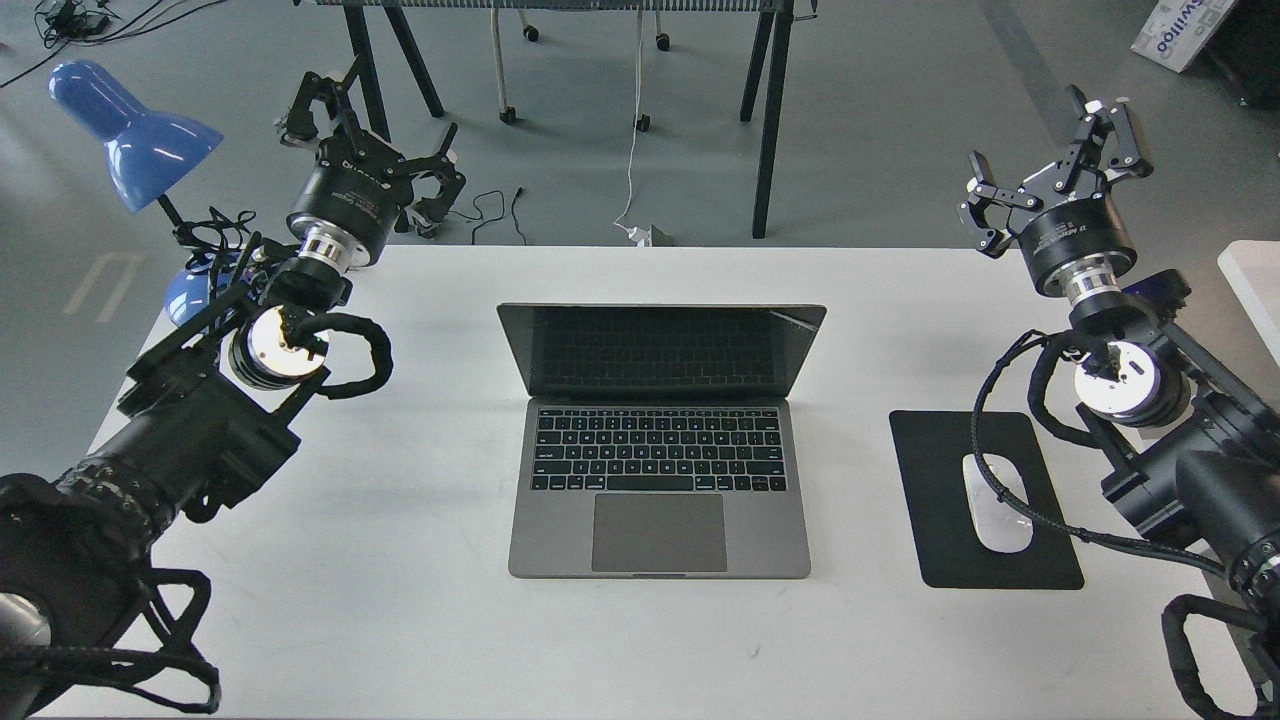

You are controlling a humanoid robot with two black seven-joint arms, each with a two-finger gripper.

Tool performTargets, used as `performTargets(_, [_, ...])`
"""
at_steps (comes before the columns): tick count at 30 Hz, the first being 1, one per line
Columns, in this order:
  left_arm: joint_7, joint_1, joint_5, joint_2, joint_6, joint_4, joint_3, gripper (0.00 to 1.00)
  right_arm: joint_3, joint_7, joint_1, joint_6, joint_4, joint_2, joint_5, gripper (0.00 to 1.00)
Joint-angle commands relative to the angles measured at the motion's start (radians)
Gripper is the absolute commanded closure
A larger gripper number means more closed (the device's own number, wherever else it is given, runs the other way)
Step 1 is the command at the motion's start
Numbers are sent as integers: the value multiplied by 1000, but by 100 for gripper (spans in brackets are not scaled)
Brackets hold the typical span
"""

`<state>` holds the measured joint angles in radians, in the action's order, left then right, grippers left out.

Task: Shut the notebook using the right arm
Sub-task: 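Raise the right gripper off the mouse pad toward the laptop, then move the right gripper over the top edge of the laptop screen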

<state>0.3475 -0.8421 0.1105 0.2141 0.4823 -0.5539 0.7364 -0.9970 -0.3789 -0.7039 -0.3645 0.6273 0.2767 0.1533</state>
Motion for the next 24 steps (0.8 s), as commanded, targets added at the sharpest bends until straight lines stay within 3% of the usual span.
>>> performTargets(1, [1, 0, -3, -1, -2, 0, -6, 0, 0, -1, 0, 1, 2, -1, 0, 0])
performTargets(11, [-1, 0, -3, 1, 6, 0, -5, 0, 99, 5, -55, 6, 6, -34, 2, 0])
performTargets(19, [-1, 0, -3, 1, 6, 0, -5, 0, 156, 63, -105, 9, 14, -100, 2, 0])
performTargets(24, [-1, 0, -3, 1, 6, 0, -5, 0, 225, 66, -105, 7, 15, -111, 0, 0])
